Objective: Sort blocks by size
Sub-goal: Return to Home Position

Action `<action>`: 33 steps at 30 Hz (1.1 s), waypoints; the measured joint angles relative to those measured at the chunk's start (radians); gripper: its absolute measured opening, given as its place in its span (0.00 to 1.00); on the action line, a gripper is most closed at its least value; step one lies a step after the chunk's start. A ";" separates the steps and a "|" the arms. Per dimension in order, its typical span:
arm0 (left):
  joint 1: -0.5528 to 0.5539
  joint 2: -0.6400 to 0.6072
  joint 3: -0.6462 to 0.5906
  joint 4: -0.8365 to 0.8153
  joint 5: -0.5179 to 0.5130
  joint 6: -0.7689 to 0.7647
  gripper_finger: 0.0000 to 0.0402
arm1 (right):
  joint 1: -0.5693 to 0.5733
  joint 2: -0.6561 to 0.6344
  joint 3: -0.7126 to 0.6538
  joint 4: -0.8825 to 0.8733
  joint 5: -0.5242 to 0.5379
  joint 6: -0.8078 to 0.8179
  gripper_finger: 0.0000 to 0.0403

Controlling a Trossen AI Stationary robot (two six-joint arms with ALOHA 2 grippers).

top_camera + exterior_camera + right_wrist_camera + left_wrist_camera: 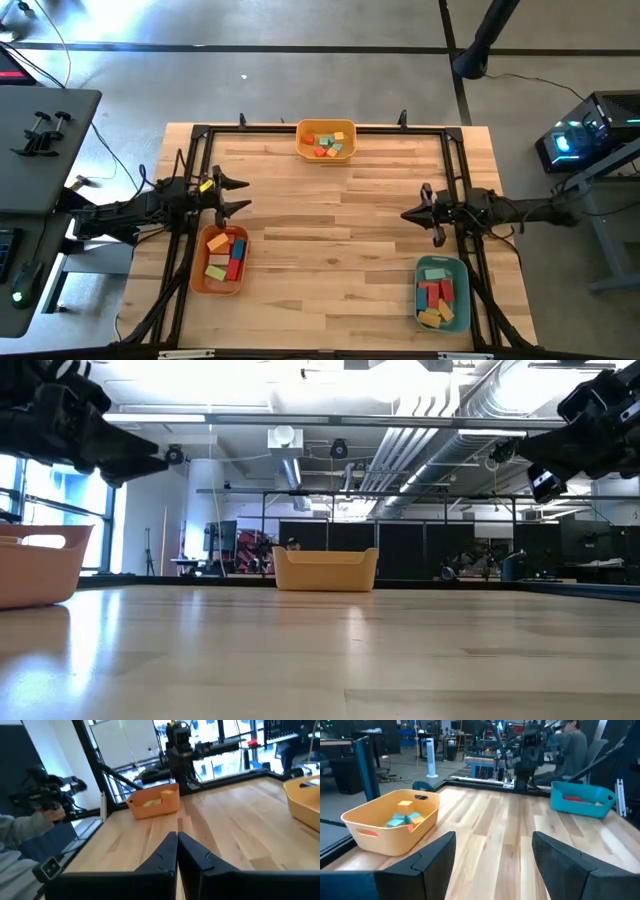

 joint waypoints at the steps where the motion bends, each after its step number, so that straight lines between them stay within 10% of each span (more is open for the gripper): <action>1: 0.000 0.000 0.000 -0.007 0.000 0.004 0.62 | 0.000 -0.012 0.001 0.000 -0.001 -0.001 0.01; 33: -0.009 0.098 -0.070 0.182 0.144 0.047 0.62 | 0.000 -0.038 0.011 -0.031 0.003 0.068 0.01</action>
